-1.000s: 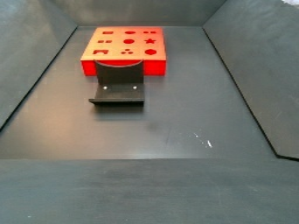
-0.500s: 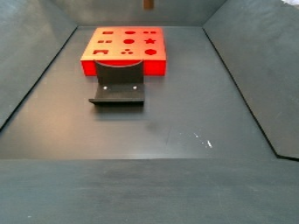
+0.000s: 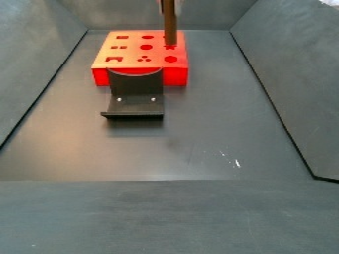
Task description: Insert the hexagon object.
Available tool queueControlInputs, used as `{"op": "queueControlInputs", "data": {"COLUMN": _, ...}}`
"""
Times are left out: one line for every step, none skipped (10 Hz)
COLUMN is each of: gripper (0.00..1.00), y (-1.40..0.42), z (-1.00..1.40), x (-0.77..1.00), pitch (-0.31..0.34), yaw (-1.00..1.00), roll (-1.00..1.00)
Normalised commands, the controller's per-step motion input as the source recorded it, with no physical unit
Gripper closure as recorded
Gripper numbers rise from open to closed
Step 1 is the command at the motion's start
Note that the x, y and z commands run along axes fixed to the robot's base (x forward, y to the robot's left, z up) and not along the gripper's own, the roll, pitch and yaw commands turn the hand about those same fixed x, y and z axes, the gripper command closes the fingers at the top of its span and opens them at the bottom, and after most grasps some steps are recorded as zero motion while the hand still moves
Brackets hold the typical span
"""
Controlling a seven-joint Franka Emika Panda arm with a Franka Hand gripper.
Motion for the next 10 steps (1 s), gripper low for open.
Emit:
{"op": "queueControlInputs", "data": {"gripper": 1.00, "y": 0.34, "z": -0.23, "x": 0.12, "pitch": -0.007, "yaw": -0.30, "roll": -0.14}}
{"op": "queueControlInputs", "data": {"gripper": 1.00, "y": 0.14, "z": -0.20, "x": 0.00, "pitch": -0.040, "yaw": -0.11, "roll": -0.05}}
{"op": "queueControlInputs", "data": {"gripper": 1.00, "y": 0.00, "z": -0.23, "x": 0.00, "pitch": -0.129, "yaw": 0.00, "roll": 0.00}}
{"op": "queueControlInputs", "data": {"gripper": 1.00, "y": 0.00, "z": -0.18, "x": -0.16, "pitch": -0.177, "yaw": 0.00, "roll": 0.00}}
{"op": "queueControlInputs", "data": {"gripper": 1.00, "y": 0.00, "z": -0.20, "x": 0.00, "pitch": -0.207, "yaw": 0.00, "roll": 0.00}}
{"op": "queueControlInputs", "data": {"gripper": 1.00, "y": 0.00, "z": -0.23, "x": 0.00, "pitch": -0.194, "yaw": 0.00, "roll": -0.02}}
{"op": "queueControlInputs", "data": {"gripper": 1.00, "y": 0.00, "z": -0.25, "x": 0.00, "pitch": -0.190, "yaw": 0.01, "roll": -0.02}}
{"op": "queueControlInputs", "data": {"gripper": 1.00, "y": 0.01, "z": -0.26, "x": 0.00, "pitch": -0.184, "yaw": 0.02, "roll": -0.02}}
{"op": "queueControlInputs", "data": {"gripper": 1.00, "y": 0.00, "z": -0.29, "x": 0.04, "pitch": -0.139, "yaw": 0.01, "roll": 0.00}}
{"op": "queueControlInputs", "data": {"gripper": 1.00, "y": 0.03, "z": -0.23, "x": 0.13, "pitch": 0.000, "yaw": 0.00, "roll": 0.00}}
